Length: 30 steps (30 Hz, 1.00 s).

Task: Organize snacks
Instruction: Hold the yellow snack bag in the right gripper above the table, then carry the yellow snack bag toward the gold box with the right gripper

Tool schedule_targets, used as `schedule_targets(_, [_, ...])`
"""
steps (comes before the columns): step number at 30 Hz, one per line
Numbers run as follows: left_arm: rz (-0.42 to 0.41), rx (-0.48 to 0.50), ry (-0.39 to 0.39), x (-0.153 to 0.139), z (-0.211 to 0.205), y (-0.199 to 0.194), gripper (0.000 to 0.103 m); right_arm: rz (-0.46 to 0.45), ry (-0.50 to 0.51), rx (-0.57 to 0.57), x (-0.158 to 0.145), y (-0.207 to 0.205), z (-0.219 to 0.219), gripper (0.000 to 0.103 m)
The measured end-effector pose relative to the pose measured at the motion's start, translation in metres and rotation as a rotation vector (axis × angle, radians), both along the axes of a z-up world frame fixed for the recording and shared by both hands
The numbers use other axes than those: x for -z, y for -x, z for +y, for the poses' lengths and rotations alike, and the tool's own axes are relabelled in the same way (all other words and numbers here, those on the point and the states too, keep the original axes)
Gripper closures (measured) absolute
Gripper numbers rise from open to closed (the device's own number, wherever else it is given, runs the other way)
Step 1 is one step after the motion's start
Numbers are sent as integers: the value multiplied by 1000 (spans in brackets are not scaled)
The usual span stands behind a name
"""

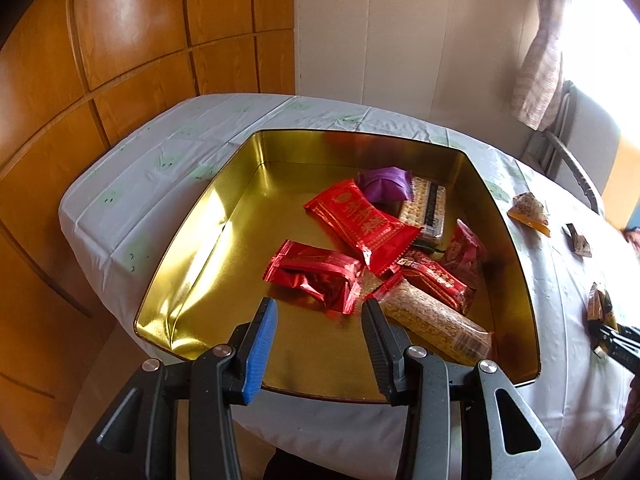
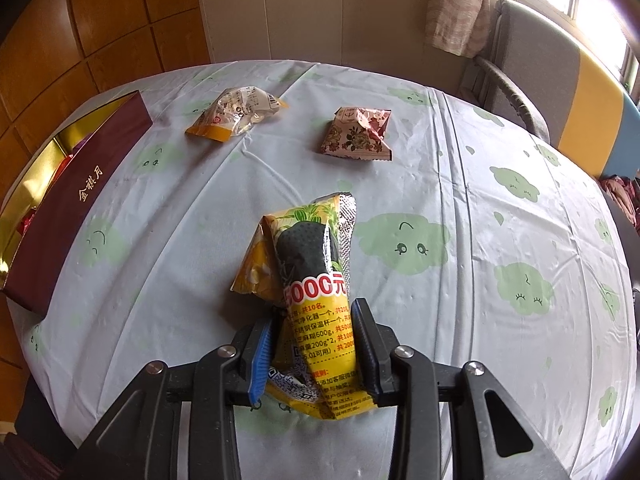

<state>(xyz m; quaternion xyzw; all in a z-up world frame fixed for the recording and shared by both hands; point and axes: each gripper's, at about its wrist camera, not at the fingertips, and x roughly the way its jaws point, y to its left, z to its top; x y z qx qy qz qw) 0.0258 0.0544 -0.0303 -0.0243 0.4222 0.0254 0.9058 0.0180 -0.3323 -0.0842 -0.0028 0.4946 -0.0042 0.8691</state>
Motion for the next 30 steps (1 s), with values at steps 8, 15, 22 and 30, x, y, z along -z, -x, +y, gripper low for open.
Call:
schedule_targets(8, [-25, 42, -20, -3, -10, 4, 58, 44, 10, 7, -10, -8, -3, 64])
schedule_targets(15, [-31, 62, -21, -3, -13, 4, 57, 51, 39, -12, -13, -9, -1, 66])
schedule_targets(22, [-33, 46, -19, -2, -8, 5, 57, 39, 92, -21, -10, -5, 9, 72])
schedule_targets(30, [-38, 21, -17, -3, 1, 7, 57, 68, -2, -37, -15, -7, 19, 73])
